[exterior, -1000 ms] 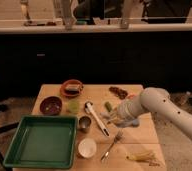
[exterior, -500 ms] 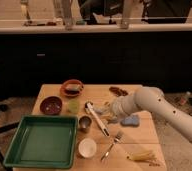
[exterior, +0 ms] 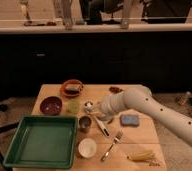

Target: Place towel in plastic cup

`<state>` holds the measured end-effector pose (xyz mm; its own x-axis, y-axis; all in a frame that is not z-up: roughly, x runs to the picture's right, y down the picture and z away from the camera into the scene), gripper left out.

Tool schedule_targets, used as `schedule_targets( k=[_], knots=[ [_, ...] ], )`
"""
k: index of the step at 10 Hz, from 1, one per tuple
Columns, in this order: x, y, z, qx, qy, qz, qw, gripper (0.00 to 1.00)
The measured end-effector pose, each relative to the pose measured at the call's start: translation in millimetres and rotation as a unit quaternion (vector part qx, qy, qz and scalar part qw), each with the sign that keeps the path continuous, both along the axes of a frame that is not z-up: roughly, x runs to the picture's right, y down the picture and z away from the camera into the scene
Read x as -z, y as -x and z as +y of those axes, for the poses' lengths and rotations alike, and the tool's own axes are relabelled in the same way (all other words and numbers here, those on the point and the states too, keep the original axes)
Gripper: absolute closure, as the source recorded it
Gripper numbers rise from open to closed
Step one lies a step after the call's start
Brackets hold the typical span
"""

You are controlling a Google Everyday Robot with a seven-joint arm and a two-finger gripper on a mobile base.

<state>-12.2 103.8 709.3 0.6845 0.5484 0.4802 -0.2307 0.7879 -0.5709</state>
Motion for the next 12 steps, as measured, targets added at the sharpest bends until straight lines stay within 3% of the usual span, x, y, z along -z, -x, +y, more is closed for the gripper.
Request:
schedule_targets(
  k=[4,10,12],
  knots=[
    [-1.2,36.7,-11.2,-0.010,-0.001,-0.015,0.9998,1.00],
    [-1.5,35.3,-11.7,-0.012,-0.001,-0.014,0.9998,1.00],
    [-4.9,35.9,-16.5,-0.031,-0.009,-0.012,0.9994,1.00]
  ],
)
